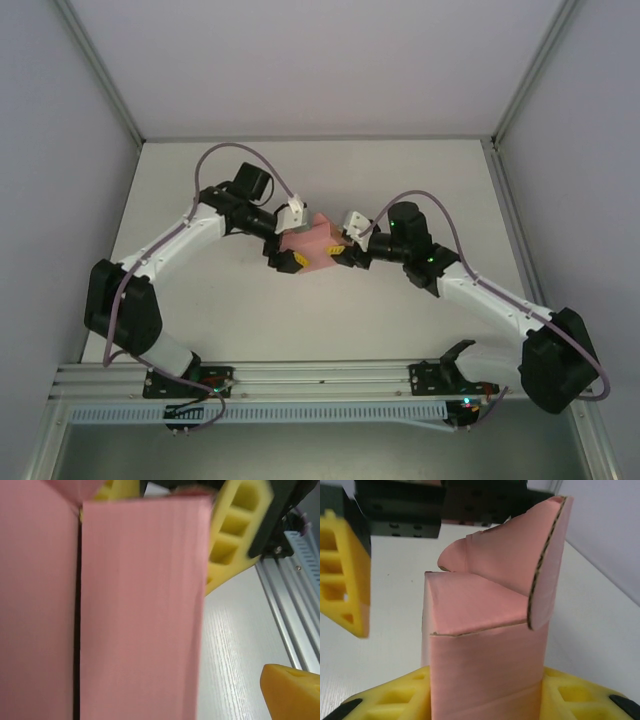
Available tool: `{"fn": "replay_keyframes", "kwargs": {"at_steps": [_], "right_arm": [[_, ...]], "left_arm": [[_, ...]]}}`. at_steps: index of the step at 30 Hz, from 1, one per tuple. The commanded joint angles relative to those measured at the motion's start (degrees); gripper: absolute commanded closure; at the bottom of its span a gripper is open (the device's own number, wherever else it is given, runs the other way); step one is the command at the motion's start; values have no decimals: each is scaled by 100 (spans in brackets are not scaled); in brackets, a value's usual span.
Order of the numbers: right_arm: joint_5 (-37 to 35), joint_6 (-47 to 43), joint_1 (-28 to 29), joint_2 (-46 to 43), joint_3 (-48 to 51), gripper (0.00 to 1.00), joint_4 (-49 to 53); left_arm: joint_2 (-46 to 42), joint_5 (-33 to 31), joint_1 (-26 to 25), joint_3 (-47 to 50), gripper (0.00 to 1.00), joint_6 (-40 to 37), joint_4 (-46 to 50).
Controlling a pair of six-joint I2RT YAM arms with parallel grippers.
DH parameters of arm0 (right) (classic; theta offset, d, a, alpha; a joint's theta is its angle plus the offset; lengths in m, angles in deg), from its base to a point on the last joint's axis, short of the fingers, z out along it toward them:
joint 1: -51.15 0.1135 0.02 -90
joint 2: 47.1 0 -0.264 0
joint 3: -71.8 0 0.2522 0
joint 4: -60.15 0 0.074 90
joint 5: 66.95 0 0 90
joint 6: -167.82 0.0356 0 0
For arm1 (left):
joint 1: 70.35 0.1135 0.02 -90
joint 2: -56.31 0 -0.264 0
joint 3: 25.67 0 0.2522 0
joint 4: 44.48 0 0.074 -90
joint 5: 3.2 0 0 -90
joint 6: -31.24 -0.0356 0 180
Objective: Assemble paper box
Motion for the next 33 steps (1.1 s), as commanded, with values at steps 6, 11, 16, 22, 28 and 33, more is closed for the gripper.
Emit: {"fn": "replay_keyframes", "kwargs": {"at_steps": [6,11,16,22,28,33], "right_arm": [[218,-185,-76,-227,-23,55,-53],[22,-139,-115,-293,99,45,-152],[-602,262,-123,-346,174,24,-192],[-1804,1460,-125,-826,641,6,-835],[-3804,4332,-125,-1287,152,0,499],[-3537,4868,-115,-951,-353,1,2260]], "left_arm": [[-241,-515,37,88,28,283,-220],[-368,-793,35,180,42,458,-362],[-259,-1471,-95,79,55,758,-372],[69,-1926,-366,-107,60,899,-136],[510,-3073,-1023,-412,60,1220,393],[1179,-3557,-1332,-673,60,1338,860]]}}
